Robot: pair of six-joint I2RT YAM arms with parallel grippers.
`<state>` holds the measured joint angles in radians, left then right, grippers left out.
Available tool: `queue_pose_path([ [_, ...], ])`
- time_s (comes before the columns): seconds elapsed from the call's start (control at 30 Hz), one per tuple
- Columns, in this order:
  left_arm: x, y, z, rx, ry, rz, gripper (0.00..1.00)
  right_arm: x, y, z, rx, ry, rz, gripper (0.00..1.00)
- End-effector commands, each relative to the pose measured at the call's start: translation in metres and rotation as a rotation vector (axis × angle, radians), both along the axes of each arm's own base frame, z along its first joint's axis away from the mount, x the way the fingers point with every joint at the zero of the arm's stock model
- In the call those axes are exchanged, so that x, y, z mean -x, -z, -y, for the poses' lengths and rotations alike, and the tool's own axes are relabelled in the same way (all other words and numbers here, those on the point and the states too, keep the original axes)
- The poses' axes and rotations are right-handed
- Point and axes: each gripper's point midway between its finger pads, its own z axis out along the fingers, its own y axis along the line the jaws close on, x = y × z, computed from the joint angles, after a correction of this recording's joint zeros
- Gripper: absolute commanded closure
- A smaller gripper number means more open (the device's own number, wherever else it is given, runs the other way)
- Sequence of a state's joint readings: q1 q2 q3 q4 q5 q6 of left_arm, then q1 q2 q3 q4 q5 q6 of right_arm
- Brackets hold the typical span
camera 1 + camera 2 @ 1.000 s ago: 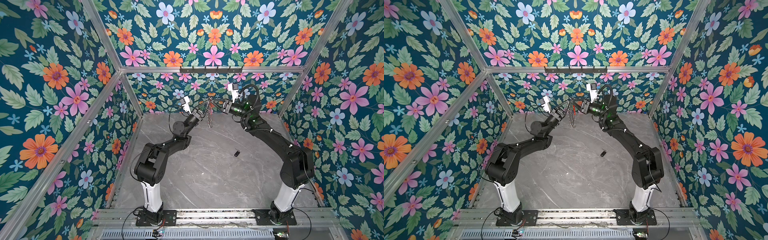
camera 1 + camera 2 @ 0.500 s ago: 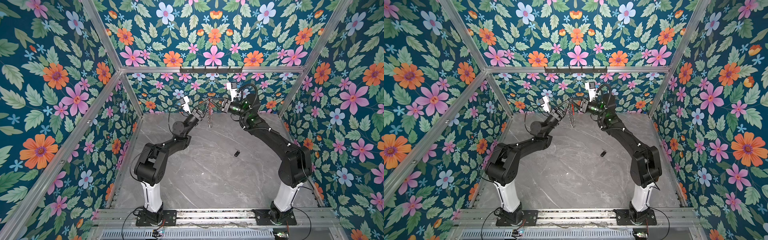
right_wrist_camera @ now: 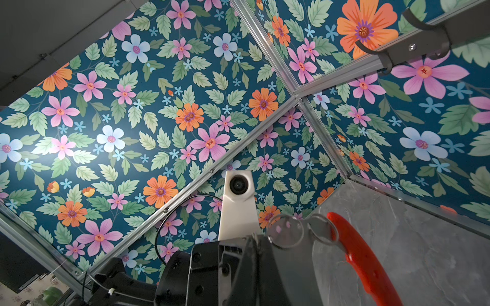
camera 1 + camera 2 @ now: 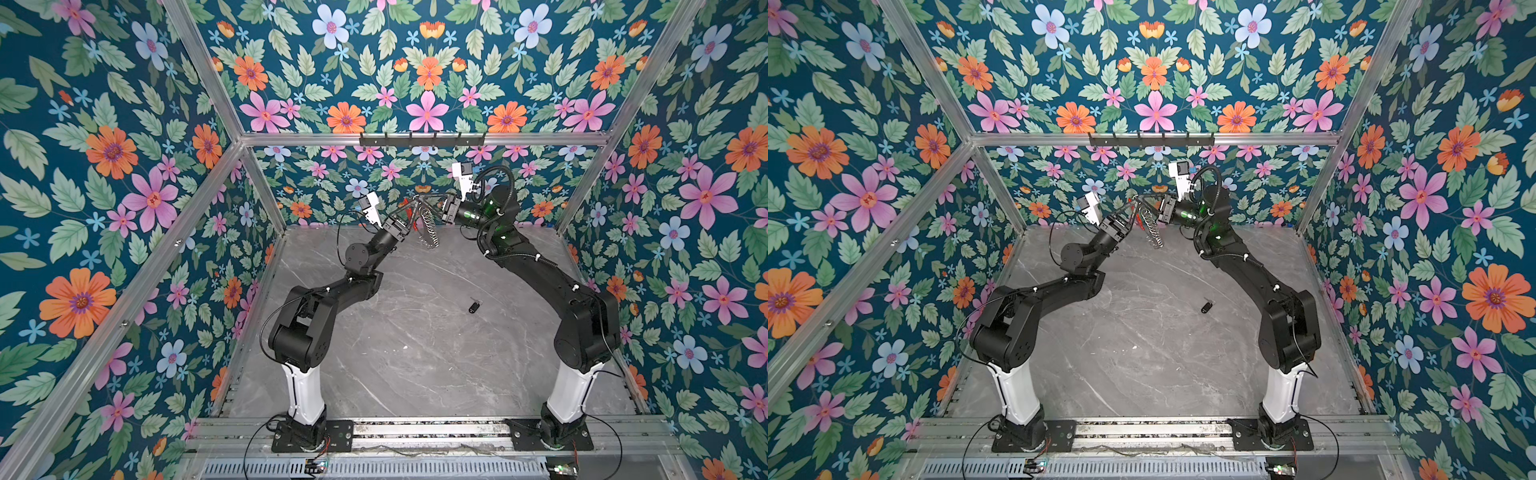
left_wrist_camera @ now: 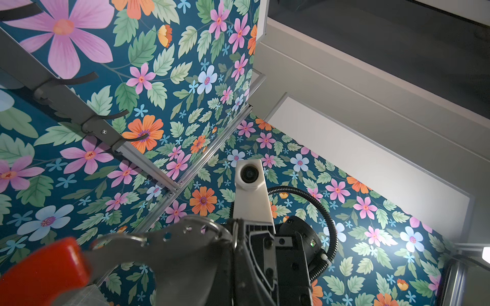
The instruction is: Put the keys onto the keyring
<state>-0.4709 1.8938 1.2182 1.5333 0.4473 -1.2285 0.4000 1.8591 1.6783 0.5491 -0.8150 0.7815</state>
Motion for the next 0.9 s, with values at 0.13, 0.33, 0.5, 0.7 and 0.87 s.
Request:
queue_pose_path([
  [0.13, 0.009, -0.006, 0.002, -0.005, 0.020, 0.048, 1.00, 0.008, -0.007, -0.003, -0.002, -0.032, 0.027, 1.00],
  [0.33, 0.007, 0.001, 0.001, -0.023, 0.004, 0.047, 1.00, 0.009, -0.007, 0.004, 0.023, -0.001, 0.039, 1.00],
  [0.5, 0.010, 0.019, -0.005, -0.149, -0.060, 0.102, 0.82, 0.014, 0.005, 0.013, 0.125, 0.036, 0.072, 1.00],
  [0.7, 0.018, 0.051, -0.008, -0.518, -0.032, 0.249, 0.77, 0.029, 0.032, 0.024, 0.344, 0.069, 0.177, 1.00],
  [0.87, 0.022, 0.060, 0.007, -0.775, 0.093, 0.314, 0.76, 0.034, 0.053, 0.032, 0.499, 0.098, 0.231, 1.00],
])
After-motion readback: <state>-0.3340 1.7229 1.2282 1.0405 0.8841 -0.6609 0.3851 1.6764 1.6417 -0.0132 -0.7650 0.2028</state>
